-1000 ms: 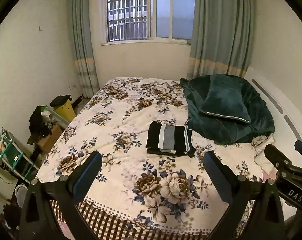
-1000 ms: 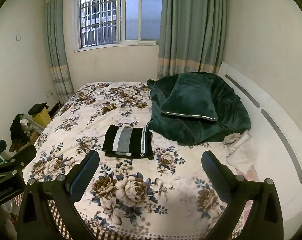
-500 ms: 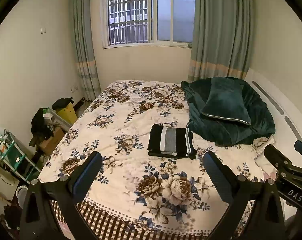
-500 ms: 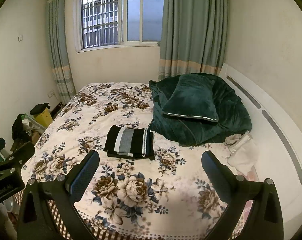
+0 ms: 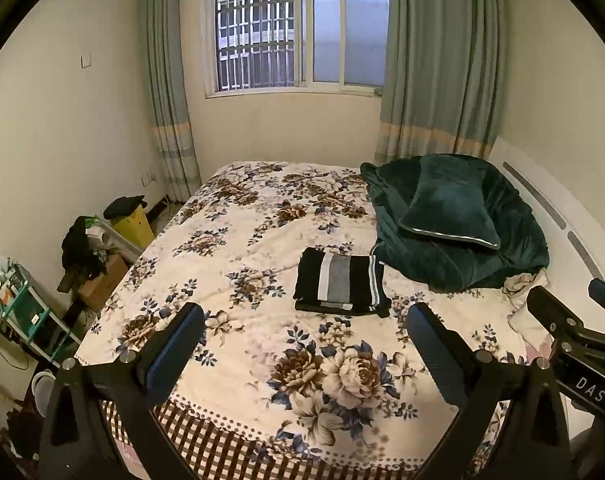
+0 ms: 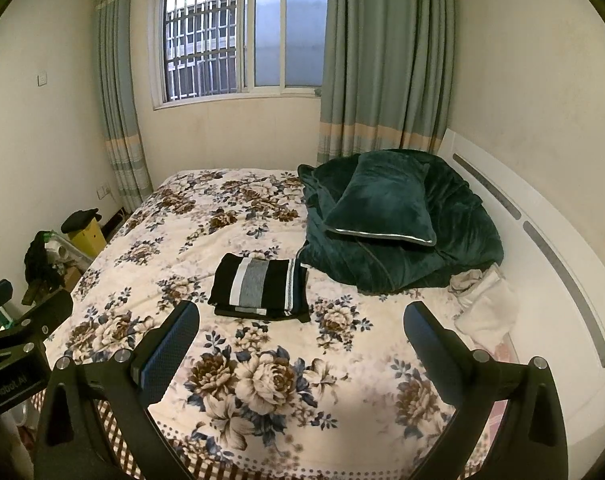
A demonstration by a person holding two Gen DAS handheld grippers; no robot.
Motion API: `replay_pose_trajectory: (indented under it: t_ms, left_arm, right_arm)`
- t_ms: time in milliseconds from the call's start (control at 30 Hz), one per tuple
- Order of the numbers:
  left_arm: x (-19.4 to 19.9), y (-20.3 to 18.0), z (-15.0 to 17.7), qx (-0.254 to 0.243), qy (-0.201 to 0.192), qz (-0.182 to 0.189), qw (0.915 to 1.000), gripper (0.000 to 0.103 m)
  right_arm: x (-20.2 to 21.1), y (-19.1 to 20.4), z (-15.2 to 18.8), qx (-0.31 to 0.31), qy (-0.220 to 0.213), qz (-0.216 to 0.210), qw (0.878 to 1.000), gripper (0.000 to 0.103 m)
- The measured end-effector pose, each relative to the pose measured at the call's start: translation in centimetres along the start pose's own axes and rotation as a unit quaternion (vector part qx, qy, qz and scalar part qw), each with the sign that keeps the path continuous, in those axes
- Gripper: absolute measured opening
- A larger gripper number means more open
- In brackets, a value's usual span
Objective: Fold small clothes
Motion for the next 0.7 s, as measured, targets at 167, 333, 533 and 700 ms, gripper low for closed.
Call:
replay_pose_trajectory:
  t_ms: [167, 333, 533, 700]
  left_arm:
    - [0.30, -0.25, 0.02, 0.000, -0.001, 0.000, 1.0000, 0.103]
    - [0.29, -0.25, 0.17, 0.000, -0.001, 0.000, 1.0000, 0.103]
    - [0.52, -0.34, 0.39, 0.000, 0.001, -0.001, 1.0000, 0.103]
    - [0.54, -0.23, 0.45, 0.000, 0.000, -0.001, 1.0000, 0.103]
  right_arm:
    - [0.32, 0.19, 0.09, -0.001, 0.001, 0.001, 1.000, 0.103]
    - [0.37, 0.08, 0.17, -0.002, -0.001, 0.002, 1.000, 0.103]
    - [0.58, 0.03, 0.43, -0.003, 0.000, 0.003, 1.000, 0.103]
    - [0.59, 0.05, 0.48, -0.004, 0.000, 0.003, 1.000, 0.103]
Point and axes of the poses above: each gripper's, at about its wrist camera, not at the fingertips, and x roughly against the way its jaws point, y to its left, z to its underside, the point moved 5 cm from there along -x, roughly the way its jaws point, and after that the axes turned 15 degrees about -x, right-handed, at the moved point
